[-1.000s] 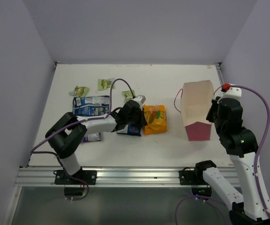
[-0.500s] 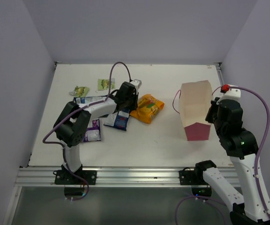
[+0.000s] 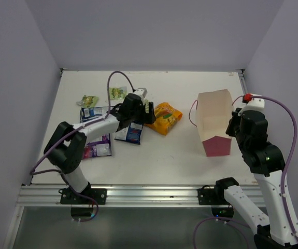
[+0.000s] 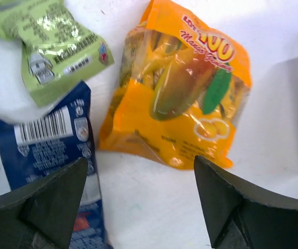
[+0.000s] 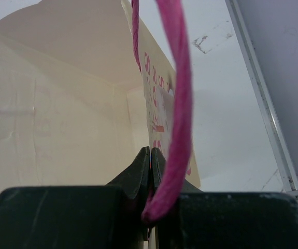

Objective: Place the snacks into the paper bag
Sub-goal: Pick up the snack from the center of the board.

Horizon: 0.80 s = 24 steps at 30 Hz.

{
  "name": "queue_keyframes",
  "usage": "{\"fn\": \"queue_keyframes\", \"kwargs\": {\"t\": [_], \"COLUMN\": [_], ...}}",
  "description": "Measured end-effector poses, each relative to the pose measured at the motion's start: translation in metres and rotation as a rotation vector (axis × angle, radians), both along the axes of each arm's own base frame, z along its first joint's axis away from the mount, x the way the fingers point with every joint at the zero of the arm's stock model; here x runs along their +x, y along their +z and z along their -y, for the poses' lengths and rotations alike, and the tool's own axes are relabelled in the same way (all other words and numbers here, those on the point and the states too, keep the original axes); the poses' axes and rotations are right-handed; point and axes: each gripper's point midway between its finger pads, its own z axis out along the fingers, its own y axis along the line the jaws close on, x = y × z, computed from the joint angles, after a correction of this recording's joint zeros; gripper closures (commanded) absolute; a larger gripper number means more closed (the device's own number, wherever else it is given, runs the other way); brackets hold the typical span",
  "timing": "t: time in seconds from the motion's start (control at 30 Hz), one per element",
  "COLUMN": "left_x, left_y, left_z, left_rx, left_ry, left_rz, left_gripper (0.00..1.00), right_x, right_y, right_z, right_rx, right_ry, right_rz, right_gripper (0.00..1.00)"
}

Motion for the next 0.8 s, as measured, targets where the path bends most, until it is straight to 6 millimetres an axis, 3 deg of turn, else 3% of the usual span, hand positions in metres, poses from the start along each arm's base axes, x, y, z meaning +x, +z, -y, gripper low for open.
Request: {"fn": "queue_keyframes", "kwargs": {"t": [0.07,0.1,0.27,0.57,0.8], "left_x": [-0.017,-0.025,-0.054,-0.057,-0.05], "left_y": [0.004,0.005,-0.007,0.007,-0.023], "left_z": [-0.005,-0.006,-0.011,0.023,0.029], "left_rx": [-0.091,-0.145,-0.296,-0.457,-0.473], "left_ry": [0.059,0.092,0.231,0.34,0.446], "left_rz": [-0.03,-0.045,-0.149,-0.162,-0.209], "left_gripper": [0.11,0.05,0.0,0.0,0.05], "right_x": [0.0,0.0,0.0,-0.005,-0.007], "right_y": [0.0,0.0,0.0,0.006,0.004], "right_z": [-0.002,-0.002,-0.006,-0.01,-0.013], "right_rx": [0.002,0.003,0.008,0.023,0.032], "right_ry": [0.008,0.01,0.03,0.053,0.071], "right_rz": [-0.001,-0.001,-0.001,0.03,0.037], "right_gripper": [0.96,0.96,0.95,0.92,0.9]}}
